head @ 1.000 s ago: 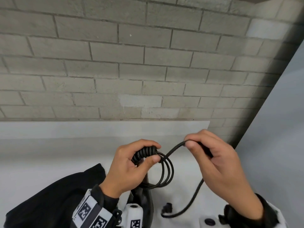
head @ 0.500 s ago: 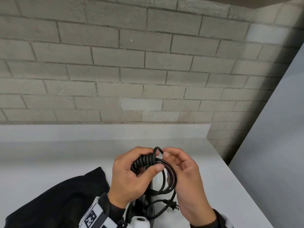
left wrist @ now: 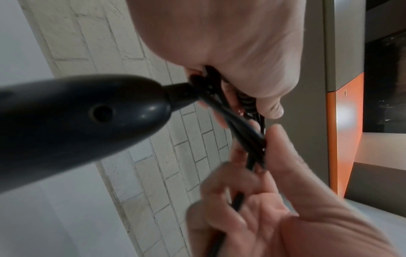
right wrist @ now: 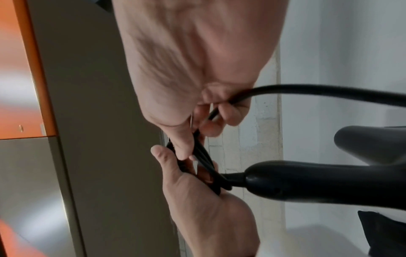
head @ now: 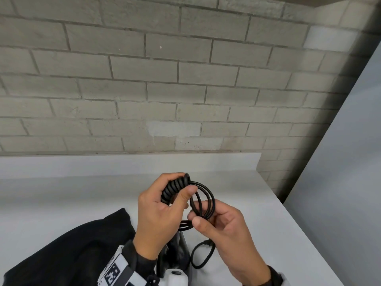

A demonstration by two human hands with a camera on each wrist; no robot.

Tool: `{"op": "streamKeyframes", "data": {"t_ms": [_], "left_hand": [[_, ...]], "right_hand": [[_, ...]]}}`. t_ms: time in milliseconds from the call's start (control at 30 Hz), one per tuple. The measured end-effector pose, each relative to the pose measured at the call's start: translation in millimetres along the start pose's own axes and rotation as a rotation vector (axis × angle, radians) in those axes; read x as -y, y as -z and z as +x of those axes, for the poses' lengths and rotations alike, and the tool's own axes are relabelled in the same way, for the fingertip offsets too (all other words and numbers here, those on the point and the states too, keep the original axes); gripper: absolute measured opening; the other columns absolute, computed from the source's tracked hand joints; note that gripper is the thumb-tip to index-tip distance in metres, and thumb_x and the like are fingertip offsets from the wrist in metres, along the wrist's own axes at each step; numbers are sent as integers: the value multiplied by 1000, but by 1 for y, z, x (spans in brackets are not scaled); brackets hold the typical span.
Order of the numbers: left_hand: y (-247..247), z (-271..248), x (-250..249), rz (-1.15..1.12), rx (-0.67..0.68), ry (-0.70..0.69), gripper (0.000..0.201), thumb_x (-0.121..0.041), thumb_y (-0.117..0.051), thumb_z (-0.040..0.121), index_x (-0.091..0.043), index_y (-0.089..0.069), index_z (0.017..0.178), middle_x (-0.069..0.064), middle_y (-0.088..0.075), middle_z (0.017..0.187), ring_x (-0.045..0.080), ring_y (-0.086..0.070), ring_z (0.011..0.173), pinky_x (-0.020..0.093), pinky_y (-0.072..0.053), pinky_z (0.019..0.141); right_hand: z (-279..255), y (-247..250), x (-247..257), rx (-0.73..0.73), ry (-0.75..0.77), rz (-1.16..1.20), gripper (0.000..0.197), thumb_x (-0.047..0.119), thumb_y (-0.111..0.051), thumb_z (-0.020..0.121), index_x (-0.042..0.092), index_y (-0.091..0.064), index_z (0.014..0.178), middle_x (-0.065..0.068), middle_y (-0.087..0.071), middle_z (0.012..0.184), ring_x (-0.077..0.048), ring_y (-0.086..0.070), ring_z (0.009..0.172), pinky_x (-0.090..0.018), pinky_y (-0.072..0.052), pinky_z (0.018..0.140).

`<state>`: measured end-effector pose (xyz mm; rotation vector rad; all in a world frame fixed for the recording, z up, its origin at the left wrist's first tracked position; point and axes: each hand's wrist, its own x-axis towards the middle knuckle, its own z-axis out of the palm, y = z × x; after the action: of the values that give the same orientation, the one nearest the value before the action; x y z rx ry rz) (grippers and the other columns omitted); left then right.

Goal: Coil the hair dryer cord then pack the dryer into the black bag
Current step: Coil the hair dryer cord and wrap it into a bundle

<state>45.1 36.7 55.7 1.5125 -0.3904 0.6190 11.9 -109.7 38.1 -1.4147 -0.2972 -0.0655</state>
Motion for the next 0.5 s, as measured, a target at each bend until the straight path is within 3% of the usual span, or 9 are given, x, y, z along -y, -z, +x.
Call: {"op": "streamKeyframes", "data": {"t_ms": [100, 200, 300, 333, 400, 433, 500], "left_hand": [[-2, 1, -3, -54, 28, 86, 22, -32, -74, 74, -18, -70, 91, -8, -73, 78, 5, -70, 67, 10, -50, 64], [-4, 0, -4, -88, 63, 147, 23, -32, -75, 73, -17, -72, 91, -3, -73, 76, 11, -71, 71, 16, -53, 68], [-5, 0, -5, -152, 62, 200, 23, -31, -76, 74, -14, -72, 90, -1, -69, 69, 12, -66, 65, 17, -52, 66], [-5, 1, -6, -170, 50, 216, 24, -32, -76, 74, -14, -72, 90, -2, -68, 67, 12, -63, 62, 17, -51, 64], [-5, 1, -6, -196, 6, 240, 25, -35, -76, 74, -15, -71, 88, -1, -66, 66, 12, -58, 57, 17, -48, 59], [-6, 2, -6, -204, -13, 247, 26, -36, -76, 73, -16, -71, 88, 1, -65, 67, 12, -55, 56, 17, -47, 56], [-9, 1, -6, -211, -27, 248, 24, -34, -77, 74, -15, -70, 87, -1, -64, 66, 10, -52, 54, 18, -46, 53]], "right_hand": [[6, 7, 3, 40, 38, -47, 16, 14, -73, 81, 15, -74, 97, -7, -75, 91, -17, -68, 94, -27, -51, 84], [13, 14, 5, 50, 57, -106, 17, 9, -68, 83, 18, -74, 96, -5, -74, 92, -16, -68, 93, -28, -49, 86], [12, 14, 3, 30, 115, -288, 18, 16, -68, 85, 25, -70, 100, 1, -73, 98, -17, -66, 98, -36, -48, 90], [11, 11, -1, -40, 161, -390, 22, 20, -70, 83, 28, -66, 103, 5, -70, 101, -16, -63, 100, -33, -46, 91], [7, 2, -9, -304, 321, -570, 35, 27, -75, 78, 32, -56, 107, 11, -59, 100, -11, -57, 96, -19, -41, 85], [5, -2, -13, -422, 444, -674, 38, 29, -77, 77, 30, -54, 106, 7, -54, 99, -9, -54, 91, -15, -41, 80], [4, -11, -21, -519, 644, -916, 26, 28, -72, 82, 23, -58, 103, 1, -49, 95, -13, -55, 82, -20, -47, 68]]}}
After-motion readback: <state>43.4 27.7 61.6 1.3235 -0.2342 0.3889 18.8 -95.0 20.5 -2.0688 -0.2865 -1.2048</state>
